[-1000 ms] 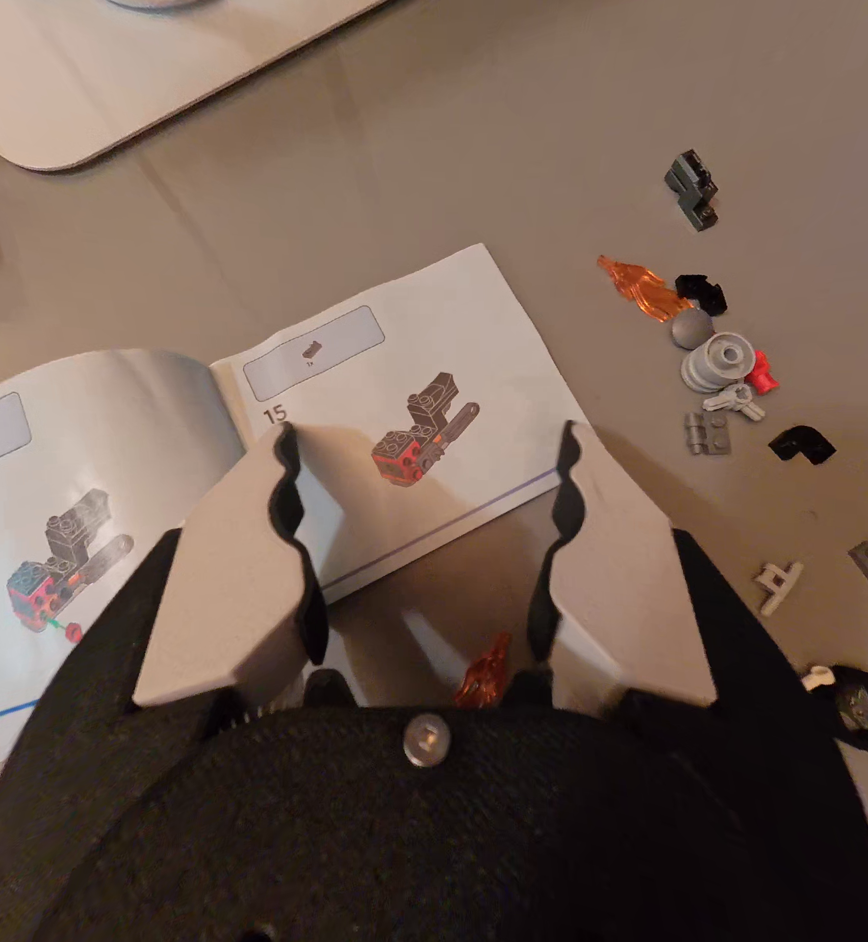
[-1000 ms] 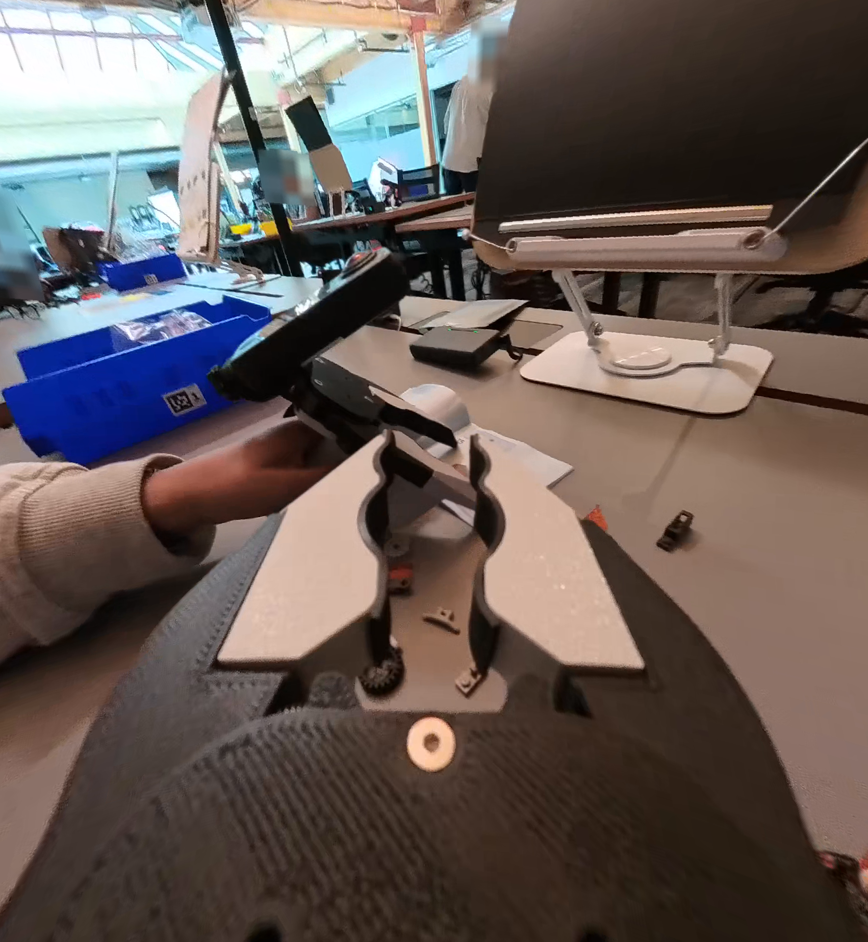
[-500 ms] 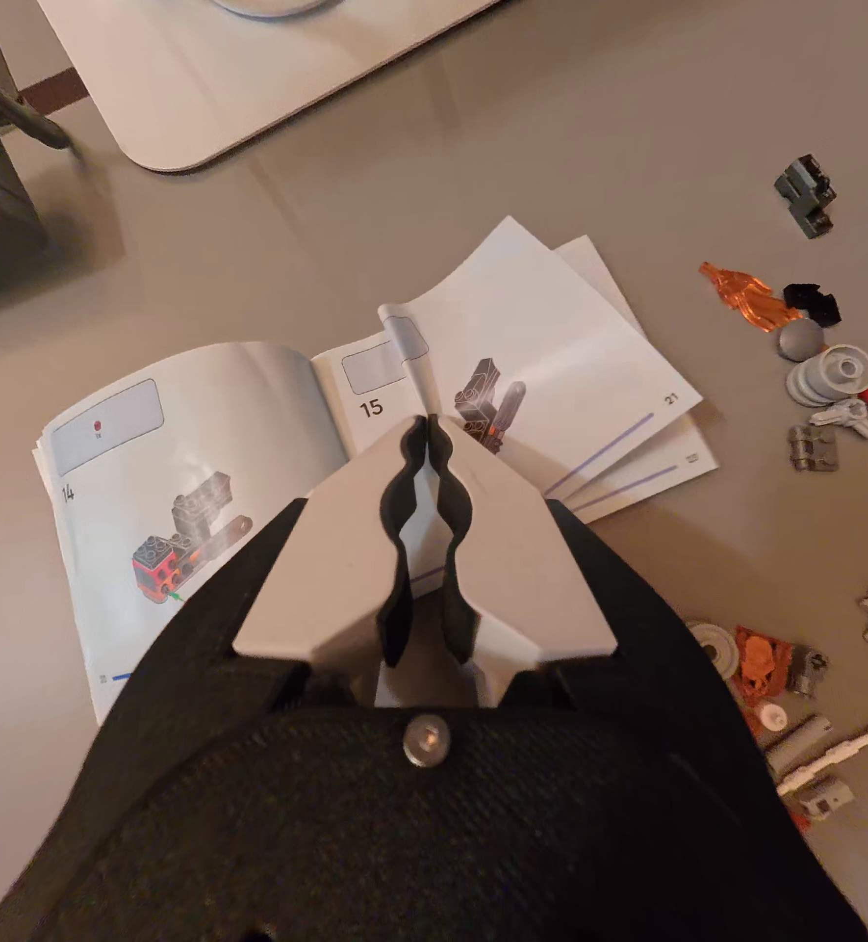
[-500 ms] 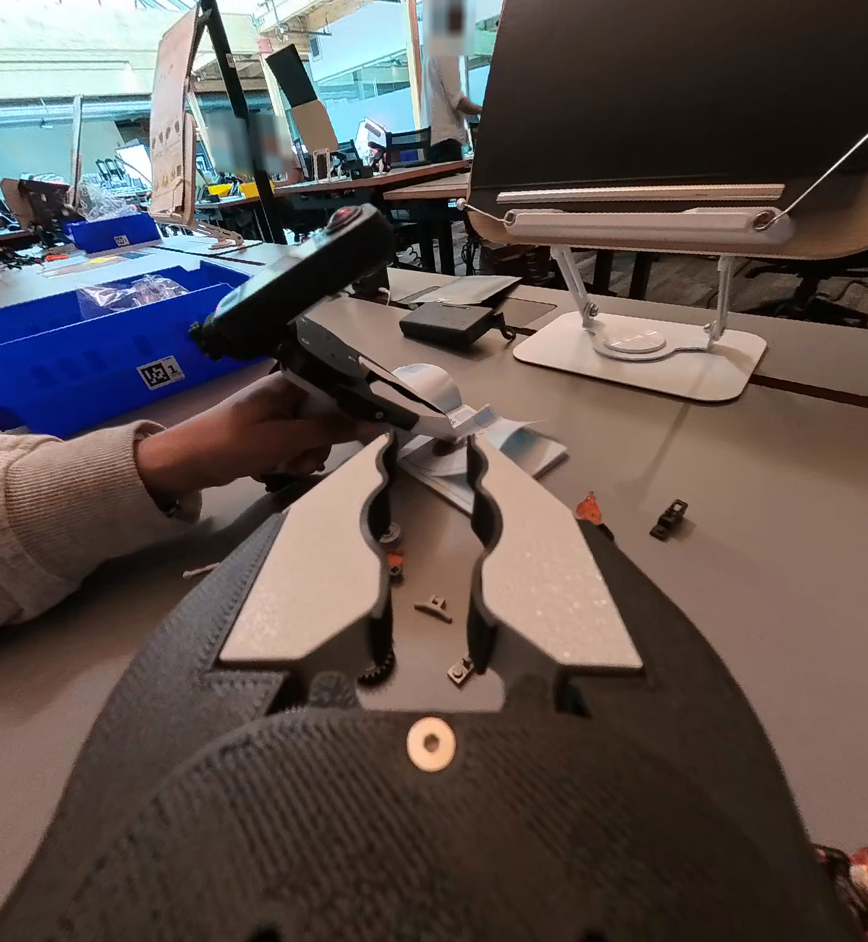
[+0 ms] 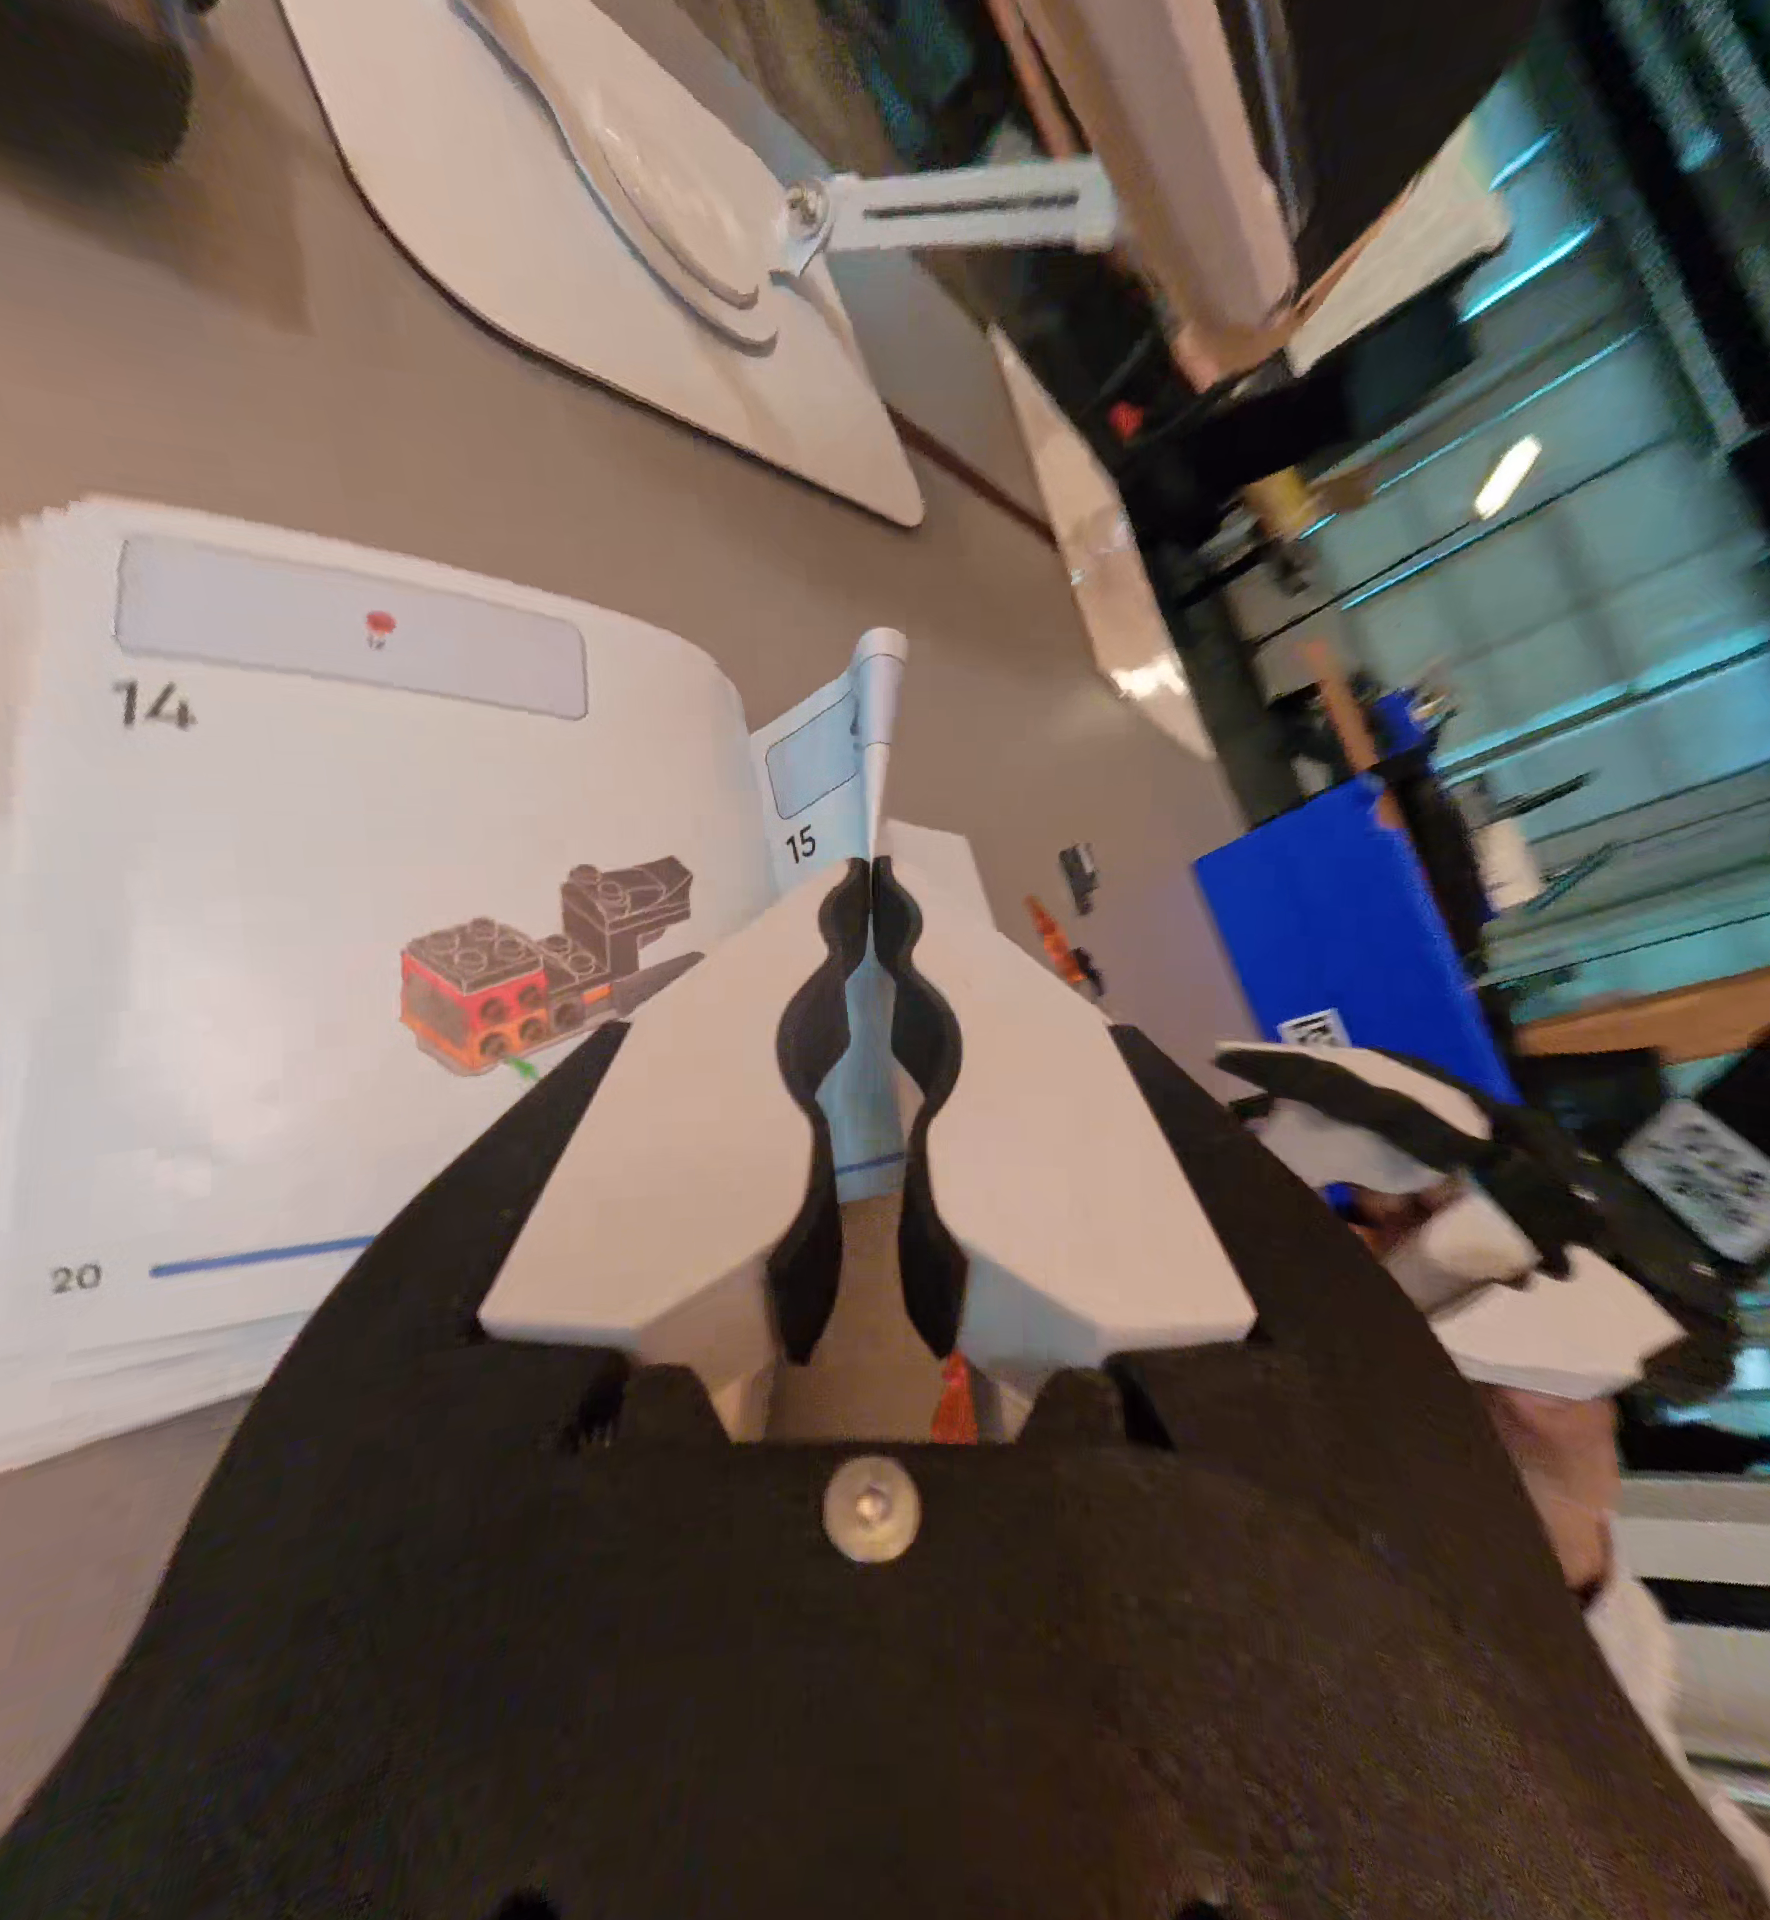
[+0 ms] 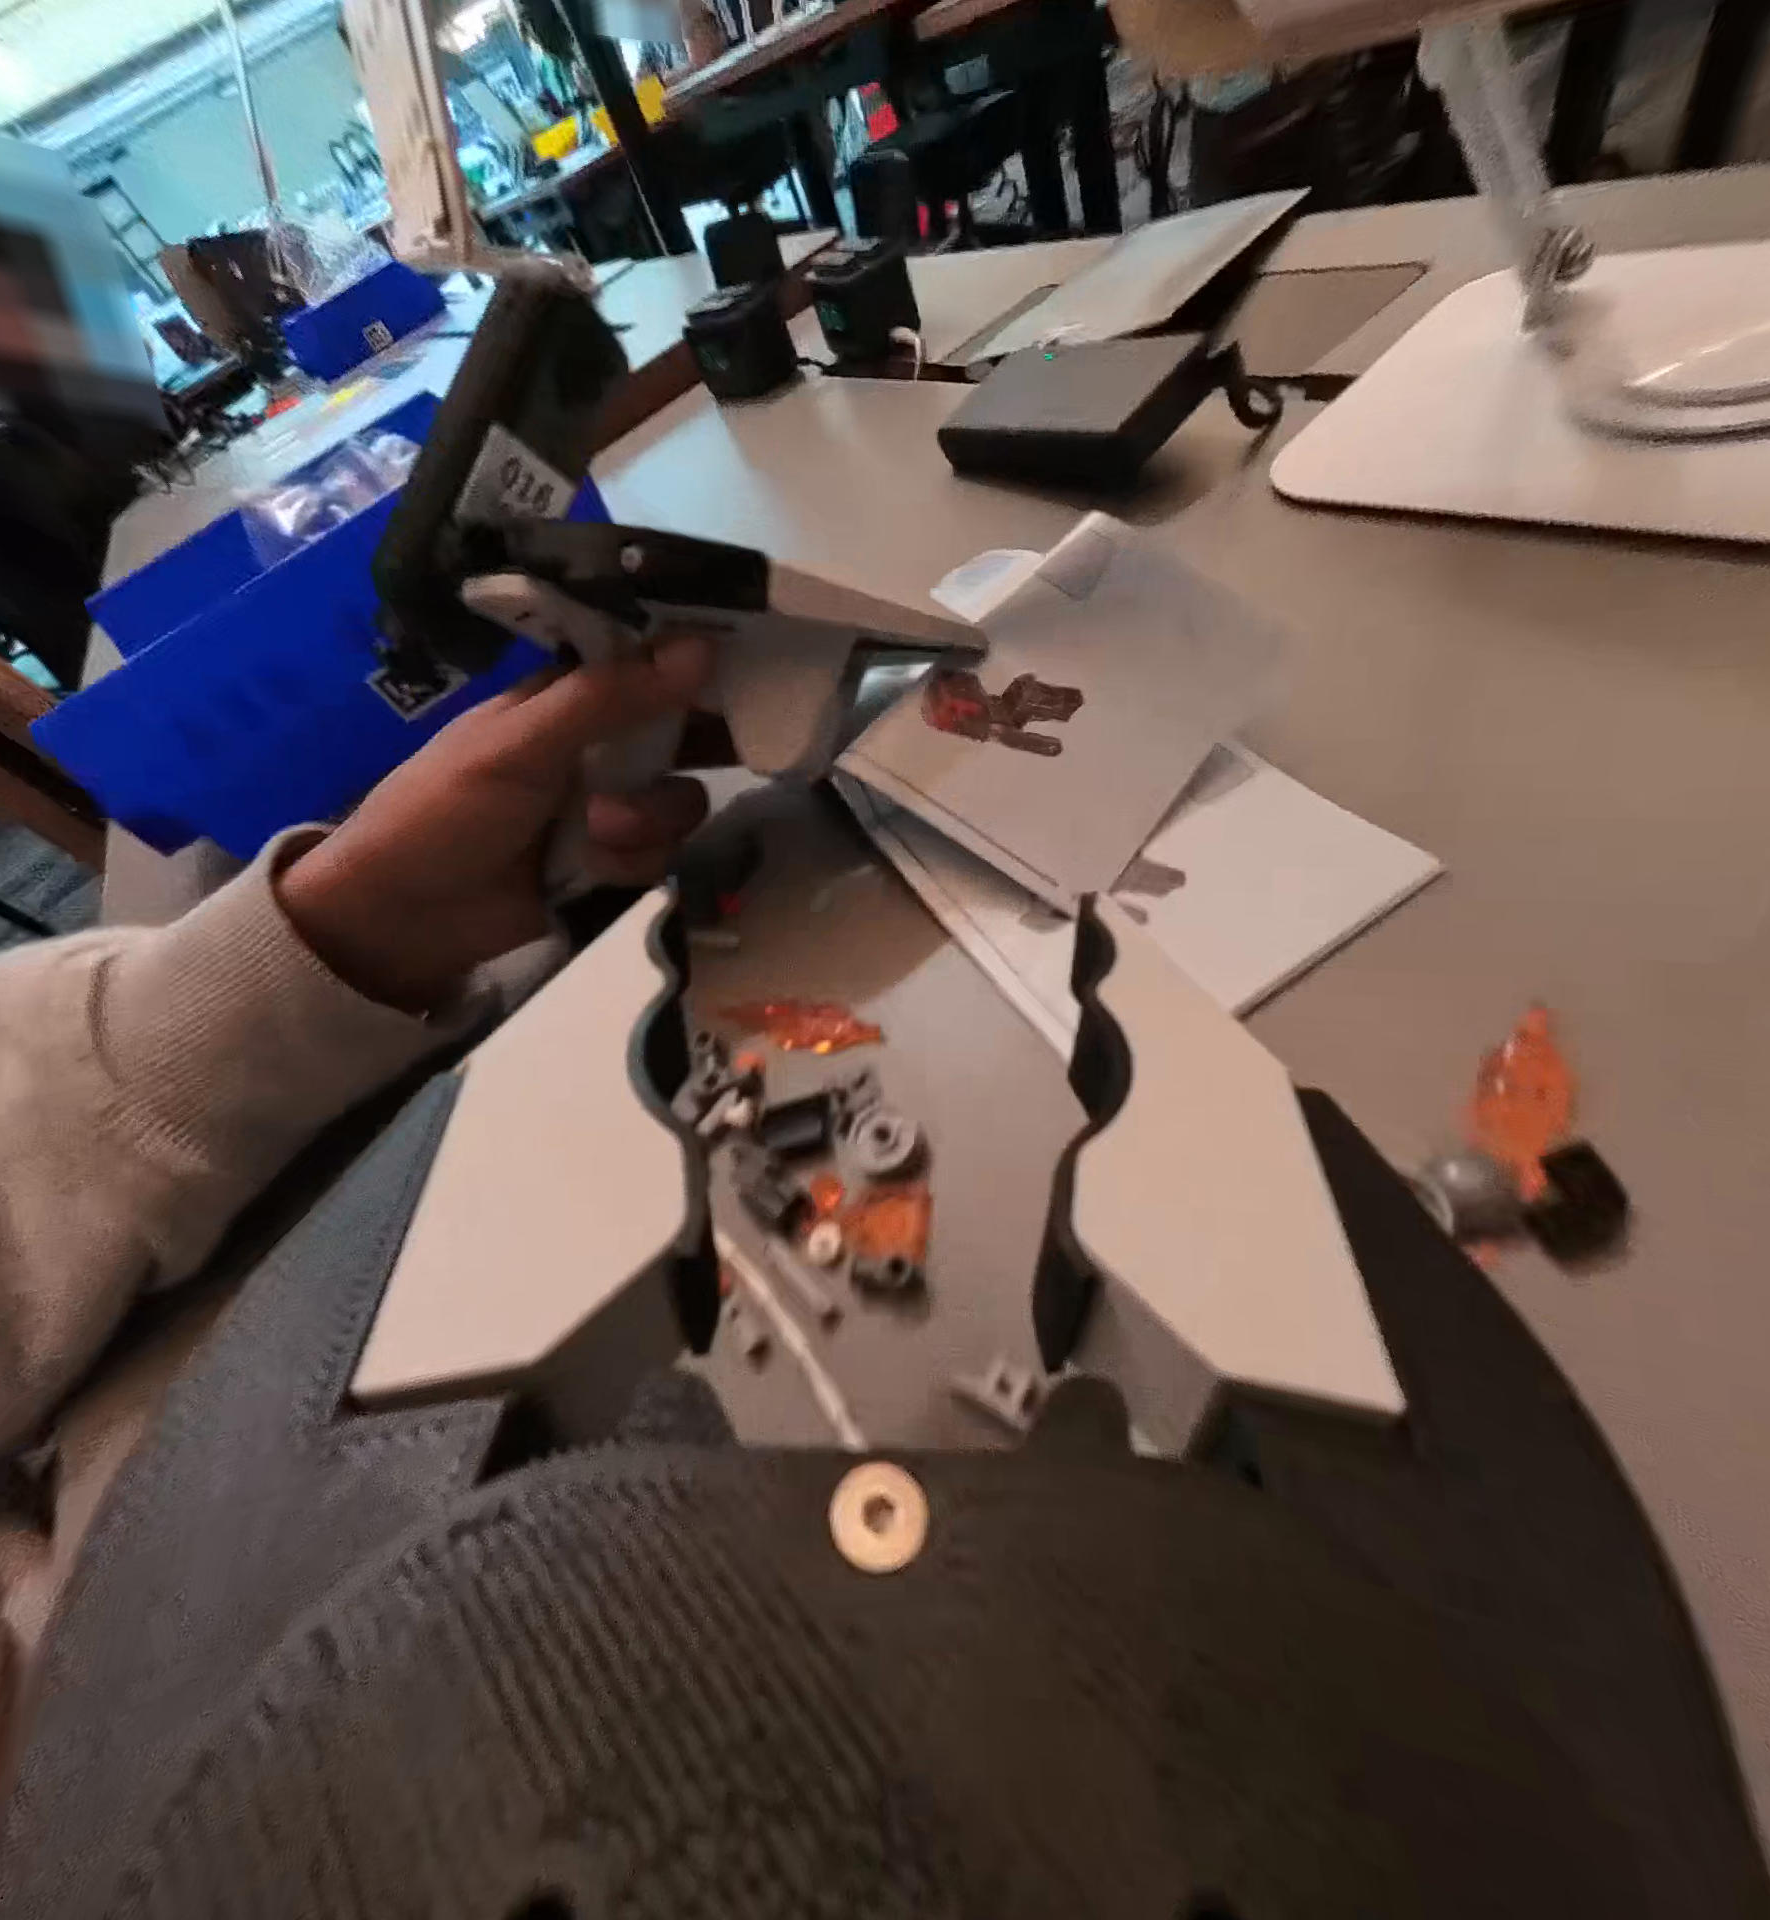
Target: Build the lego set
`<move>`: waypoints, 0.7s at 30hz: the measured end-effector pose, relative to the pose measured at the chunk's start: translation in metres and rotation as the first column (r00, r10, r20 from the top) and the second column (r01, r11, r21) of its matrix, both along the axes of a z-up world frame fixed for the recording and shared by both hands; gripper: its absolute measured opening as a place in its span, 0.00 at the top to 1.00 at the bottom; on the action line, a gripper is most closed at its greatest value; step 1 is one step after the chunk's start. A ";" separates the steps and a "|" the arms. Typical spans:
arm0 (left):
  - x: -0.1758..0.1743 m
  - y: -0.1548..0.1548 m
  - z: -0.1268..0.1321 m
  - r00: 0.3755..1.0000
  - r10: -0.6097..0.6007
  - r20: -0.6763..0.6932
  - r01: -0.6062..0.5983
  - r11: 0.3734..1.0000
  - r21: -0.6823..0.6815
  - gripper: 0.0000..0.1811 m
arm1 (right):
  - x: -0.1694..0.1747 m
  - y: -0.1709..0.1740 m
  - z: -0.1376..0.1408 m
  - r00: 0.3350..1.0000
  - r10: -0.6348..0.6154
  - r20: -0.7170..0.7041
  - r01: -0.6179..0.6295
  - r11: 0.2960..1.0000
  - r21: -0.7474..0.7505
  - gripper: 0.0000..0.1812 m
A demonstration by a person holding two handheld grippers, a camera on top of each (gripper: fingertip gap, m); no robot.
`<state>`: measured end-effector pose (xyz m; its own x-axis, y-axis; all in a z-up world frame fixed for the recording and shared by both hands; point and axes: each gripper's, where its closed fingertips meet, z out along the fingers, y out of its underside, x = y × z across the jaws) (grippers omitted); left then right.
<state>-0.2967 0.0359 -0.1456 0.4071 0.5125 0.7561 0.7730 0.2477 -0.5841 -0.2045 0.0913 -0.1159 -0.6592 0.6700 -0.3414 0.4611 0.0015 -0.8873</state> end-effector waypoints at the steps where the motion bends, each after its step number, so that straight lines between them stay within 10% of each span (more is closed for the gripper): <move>1: -0.001 -0.003 0.001 1.000 0.008 0.012 -0.008 0.999 0.036 1.00 | -0.013 -0.005 -0.006 1.000 -0.005 0.028 0.005 1.000 0.022 0.58; 6: -0.003 -0.004 0.002 0.999 -0.007 0.033 0.003 0.991 0.131 1.00 | -0.065 -0.019 -0.059 0.975 -0.036 0.220 -0.021 0.967 0.255 0.53; 10: -0.003 -0.003 0.007 0.996 -0.044 0.078 0.022 0.967 0.255 1.00 | -0.077 -0.045 -0.053 0.965 0.050 0.258 -0.085 0.989 0.124 0.61; 15: -0.005 0.000 0.013 0.990 -0.116 0.076 0.087 0.945 0.316 0.99 | -0.064 -0.050 -0.009 0.969 0.217 0.119 -0.201 0.971 -0.130 1.00; 21: 0.006 -0.001 0.024 0.990 -0.137 -0.045 0.143 0.971 0.192 0.77 | -0.069 -0.035 -0.007 0.976 0.182 0.121 -0.161 0.973 -0.165 1.00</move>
